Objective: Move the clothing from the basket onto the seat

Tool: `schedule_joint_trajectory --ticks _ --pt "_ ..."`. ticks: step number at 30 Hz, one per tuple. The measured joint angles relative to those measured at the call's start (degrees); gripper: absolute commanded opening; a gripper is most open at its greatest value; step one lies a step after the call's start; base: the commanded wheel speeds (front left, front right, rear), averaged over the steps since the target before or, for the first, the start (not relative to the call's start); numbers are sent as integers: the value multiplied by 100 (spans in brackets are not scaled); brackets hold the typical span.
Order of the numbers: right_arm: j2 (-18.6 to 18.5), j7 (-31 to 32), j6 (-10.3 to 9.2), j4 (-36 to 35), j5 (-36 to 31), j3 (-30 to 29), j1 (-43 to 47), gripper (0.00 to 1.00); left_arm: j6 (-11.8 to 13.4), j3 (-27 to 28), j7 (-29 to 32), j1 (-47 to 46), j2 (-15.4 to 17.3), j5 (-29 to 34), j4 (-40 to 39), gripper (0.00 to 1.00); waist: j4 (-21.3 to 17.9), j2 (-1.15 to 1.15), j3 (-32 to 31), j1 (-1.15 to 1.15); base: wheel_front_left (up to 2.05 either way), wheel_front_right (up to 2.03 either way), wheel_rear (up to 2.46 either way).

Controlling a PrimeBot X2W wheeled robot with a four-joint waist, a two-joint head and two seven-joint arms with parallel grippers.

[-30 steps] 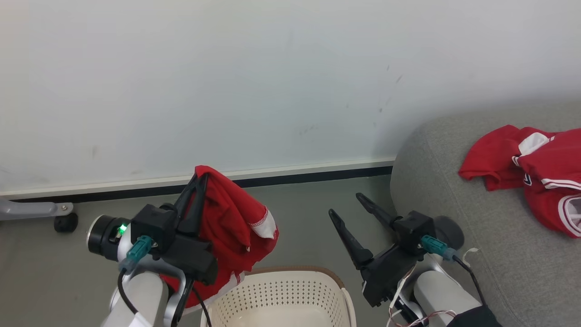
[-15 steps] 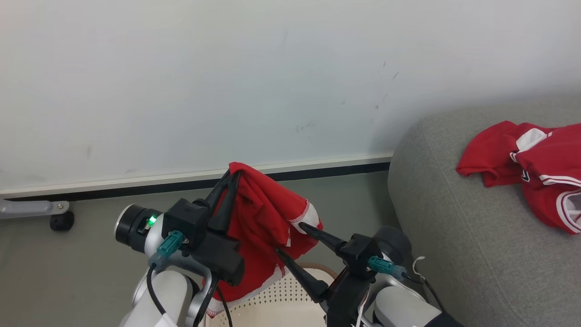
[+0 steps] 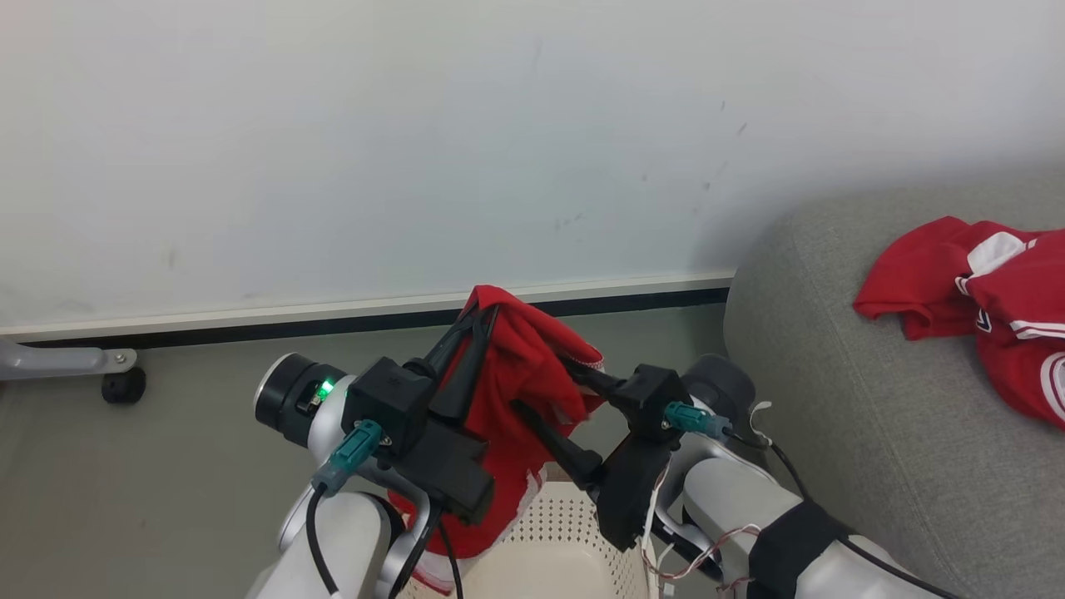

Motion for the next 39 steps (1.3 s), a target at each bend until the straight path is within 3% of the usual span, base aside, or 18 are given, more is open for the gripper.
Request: schedule_joint_trajectory --ticks 1,2,11,12,13,14,15,16,17,29,39 --pt "3 0 0 59 26 22 -60 27 0 -9 5 -1 -2 0 -26 0 11 0 9 0 0 0 0" --pt "4 0 0 89 63 40 -100 0 0 -12 25 -1 -2 0 -48 0 22 0 19 0 0 0 0" --pt "20 0 0 90 432 107 -203 0 16 201 97 82 52 -96 -44 0 17 0 91 0 0 0 0" --pt "20 1 0 80 467 100 -211 0 33 234 97 94 82 -105 -41 9 -6 0 98 0 0 0 0" --pt "20 1 0 69 493 90 -221 0 65 270 96 112 109 -109 -37 29 -30 0 104 0 0 0 0" --pt "20 0 0 58 524 80 -241 0 65 316 94 151 124 -123 -34 38 -57 0 110 0 0 0 0" --pt "20 1 0 44 564 56 -270 0 65 356 86 199 130 -158 -20 70 -87 0 115 0 0 0 0" --pt "11 1 0 19 590 22 -299 0 65 377 63 236 135 -190 -4 94 -117 0 120 0 0 0 0" --pt "-9 0 0 -21 638 -24 -311 0 64 400 43 280 137 -263 -1 100 -150 0 124 0 0 0 0" --pt "-531 1 0 -202 808 -425 -315 0 105 528 -260 751 216 -399 98 100 -606 0 121 0 0 0 0" --pt "-756 1 -1 -258 681 -604 -327 0 63 392 -437 1314 297 -398 237 100 -1003 0 85 0 0 0 0"
